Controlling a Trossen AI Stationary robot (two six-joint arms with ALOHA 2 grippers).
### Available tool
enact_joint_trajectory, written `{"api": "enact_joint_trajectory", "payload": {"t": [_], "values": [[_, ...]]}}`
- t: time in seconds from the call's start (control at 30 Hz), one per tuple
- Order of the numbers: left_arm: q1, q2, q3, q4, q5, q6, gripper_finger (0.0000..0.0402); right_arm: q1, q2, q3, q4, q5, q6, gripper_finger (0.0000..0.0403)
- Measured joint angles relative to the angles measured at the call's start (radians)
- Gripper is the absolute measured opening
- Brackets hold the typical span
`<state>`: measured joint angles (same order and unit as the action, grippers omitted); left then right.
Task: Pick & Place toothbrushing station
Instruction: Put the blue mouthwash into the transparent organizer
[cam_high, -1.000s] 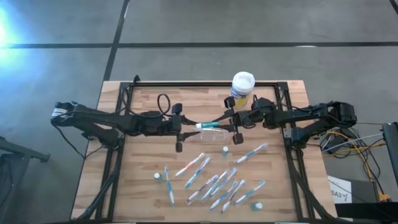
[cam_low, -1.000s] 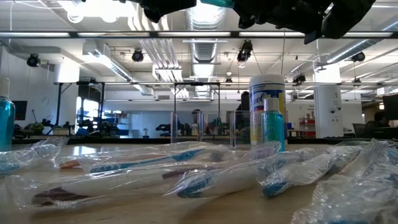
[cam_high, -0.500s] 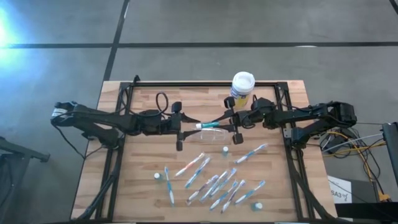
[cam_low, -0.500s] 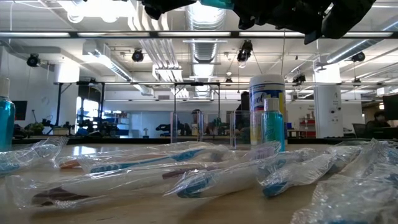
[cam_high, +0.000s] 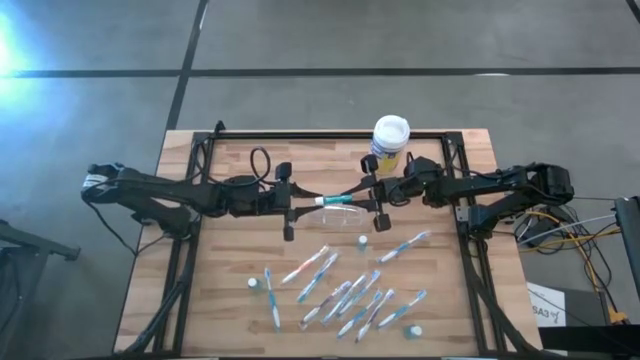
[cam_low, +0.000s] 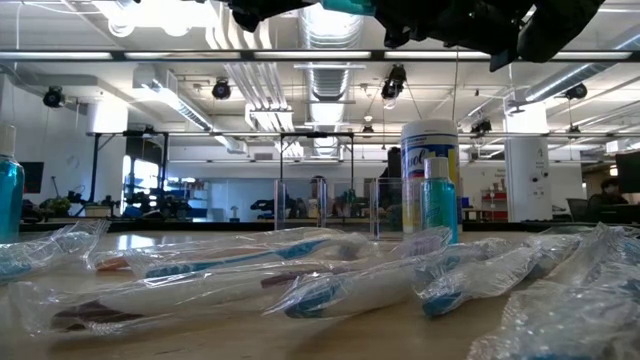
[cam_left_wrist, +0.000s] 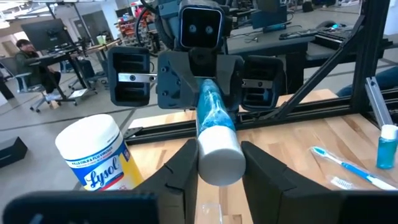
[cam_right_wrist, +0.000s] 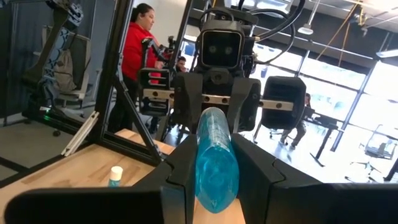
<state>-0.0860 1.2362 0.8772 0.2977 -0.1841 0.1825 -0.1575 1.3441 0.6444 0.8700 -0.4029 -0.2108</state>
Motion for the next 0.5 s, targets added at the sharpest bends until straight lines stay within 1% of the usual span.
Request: {"api": "enact_joint_trajectory", "payload": {"t": [0.07,0.17,0.4,0.5], "values": [[0.000,0.000,0.000,0.000,0.000,0.000,0.0099,0.000,0.000,0.000,0.000,0.011,0.014,0.0079],[0.000,-0.001,0.000,-0.001,0.002,0.000,0.0099,0.000,0.000,0.000,0.000,0.016,0.042,0.0098],[0.000,-0.008,0.001,-0.012,0.014,0.003,0.0099,0.000,-0.014,0.000,-0.006,0.021,0.089,0.0176],[0.000,-0.009,0.001,-0.025,0.013,0.002,0.0099,0.000,-0.014,0.000,-0.010,0.039,0.091,0.0202]]}}
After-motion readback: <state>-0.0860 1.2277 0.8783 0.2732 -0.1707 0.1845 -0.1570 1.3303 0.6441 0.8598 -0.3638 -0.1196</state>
